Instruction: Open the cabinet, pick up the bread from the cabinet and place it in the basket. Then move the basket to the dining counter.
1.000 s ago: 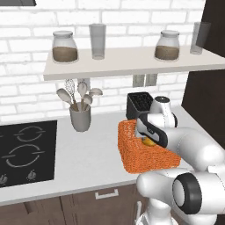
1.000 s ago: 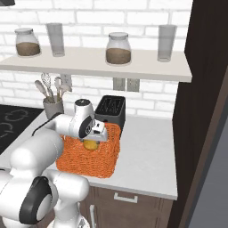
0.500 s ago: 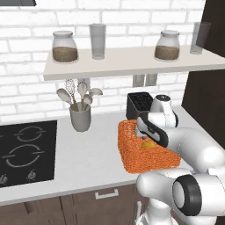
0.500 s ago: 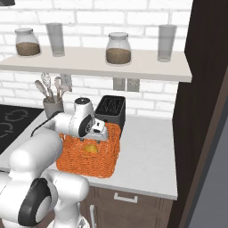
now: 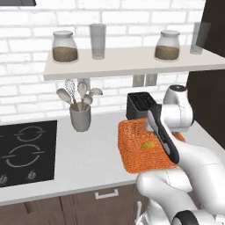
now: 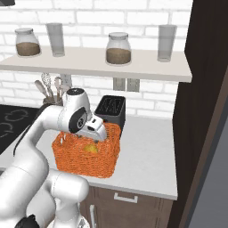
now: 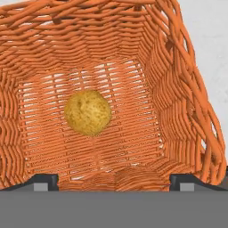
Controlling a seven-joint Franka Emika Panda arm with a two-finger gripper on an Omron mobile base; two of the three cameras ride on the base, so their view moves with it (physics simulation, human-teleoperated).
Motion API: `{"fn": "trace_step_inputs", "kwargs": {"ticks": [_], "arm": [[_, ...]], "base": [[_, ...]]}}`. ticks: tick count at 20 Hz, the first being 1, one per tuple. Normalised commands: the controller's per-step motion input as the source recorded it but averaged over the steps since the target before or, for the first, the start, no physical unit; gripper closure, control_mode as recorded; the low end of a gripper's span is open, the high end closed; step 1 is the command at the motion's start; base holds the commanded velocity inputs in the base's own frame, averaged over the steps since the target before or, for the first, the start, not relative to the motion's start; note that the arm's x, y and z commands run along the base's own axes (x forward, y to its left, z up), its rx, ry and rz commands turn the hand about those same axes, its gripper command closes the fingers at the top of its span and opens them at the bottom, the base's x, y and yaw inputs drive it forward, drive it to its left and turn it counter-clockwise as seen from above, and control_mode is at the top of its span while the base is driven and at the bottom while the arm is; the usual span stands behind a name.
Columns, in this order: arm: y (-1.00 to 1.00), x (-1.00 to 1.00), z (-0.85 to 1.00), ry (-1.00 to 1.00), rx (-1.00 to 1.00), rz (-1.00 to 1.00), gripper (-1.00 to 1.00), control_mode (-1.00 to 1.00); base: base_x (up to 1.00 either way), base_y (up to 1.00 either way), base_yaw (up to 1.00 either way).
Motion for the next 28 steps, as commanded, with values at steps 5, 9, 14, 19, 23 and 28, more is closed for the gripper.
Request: {"fn": "trace_step_inputs", "kwargs": {"ticks": [5, 9, 14, 19, 23, 28], "arm": [[-0.46, -0.76, 0.19, 0.0, 0.0, -0.32, -1.0, -1.0], [-0.39, -0.31, 0.27, 0.0, 0.0, -0.27, -1.0, -1.0], [-0.22, 0.09, 0.26, 0.04, 0.0, -0.19, -1.0, -1.0], [-0.24, 0.39, -0.01, 0.11, 0.04, -0.19, -1.0, -1.0], [-0.25, 0.47, -0.06, 0.06, 0.21, -0.14, -1.0, -1.0], [-0.14, 0.24, -0.29, 0.02, 0.16, -0.1, -1.0, -1.0]], "base": [[0.0, 0.0, 0.0], [0.0, 0.0, 0.0], [0.0, 0.0, 0.0], [0.0, 0.0, 0.0], [0.0, 0.0, 0.0], [0.0, 0.0, 0.0]]}}
